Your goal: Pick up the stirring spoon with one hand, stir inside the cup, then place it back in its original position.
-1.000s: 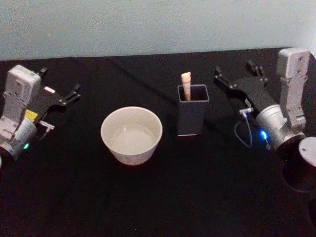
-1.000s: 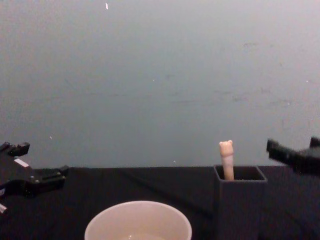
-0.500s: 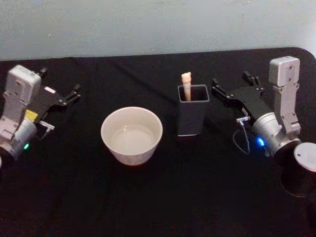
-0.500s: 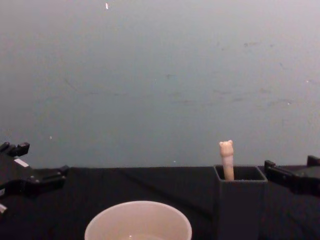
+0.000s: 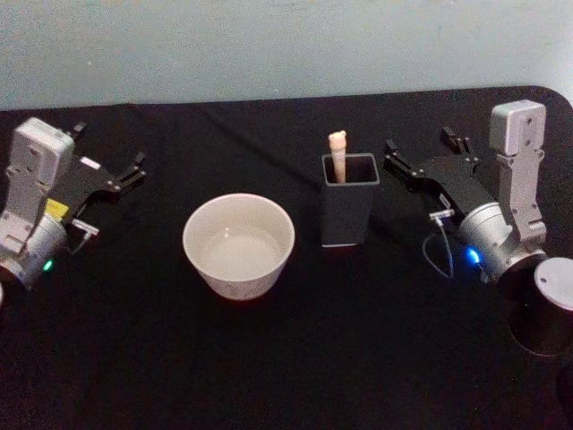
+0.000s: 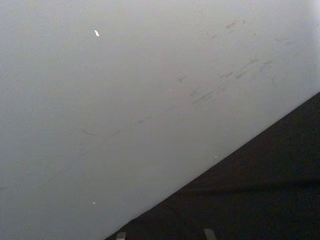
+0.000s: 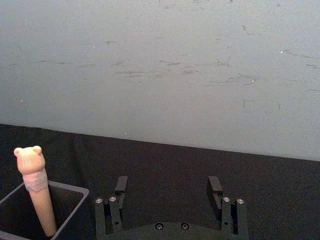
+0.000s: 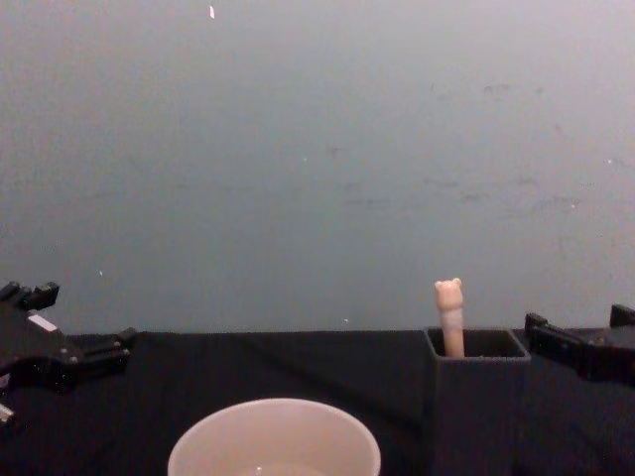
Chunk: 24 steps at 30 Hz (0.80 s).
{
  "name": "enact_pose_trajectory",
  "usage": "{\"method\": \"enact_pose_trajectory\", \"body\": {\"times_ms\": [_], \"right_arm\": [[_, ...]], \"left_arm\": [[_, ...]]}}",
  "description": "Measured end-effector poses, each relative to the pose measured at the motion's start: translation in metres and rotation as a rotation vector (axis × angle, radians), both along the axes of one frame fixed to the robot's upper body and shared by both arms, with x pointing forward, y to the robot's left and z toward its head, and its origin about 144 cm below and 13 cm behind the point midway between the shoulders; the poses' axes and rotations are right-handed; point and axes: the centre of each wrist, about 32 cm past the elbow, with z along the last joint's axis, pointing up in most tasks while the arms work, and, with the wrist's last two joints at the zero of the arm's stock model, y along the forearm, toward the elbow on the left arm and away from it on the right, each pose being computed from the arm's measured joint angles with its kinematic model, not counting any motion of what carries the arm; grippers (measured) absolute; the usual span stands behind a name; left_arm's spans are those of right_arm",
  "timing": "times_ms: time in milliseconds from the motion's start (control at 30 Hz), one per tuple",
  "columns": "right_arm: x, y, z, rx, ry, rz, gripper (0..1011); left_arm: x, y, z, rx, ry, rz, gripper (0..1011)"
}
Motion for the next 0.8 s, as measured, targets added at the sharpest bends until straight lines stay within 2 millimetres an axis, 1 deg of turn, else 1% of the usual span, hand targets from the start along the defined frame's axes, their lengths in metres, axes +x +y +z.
{"method": "enact_pose_trajectory", "body": {"times_ms": [800], "right_arm": [[0.0, 0.0001, 0.0007, 0.003, -0.002, 0.001, 1000]], "left_arm": [[0.0, 0.0, 0.0, 0.0, 0.0, 0.0, 1001]]}}
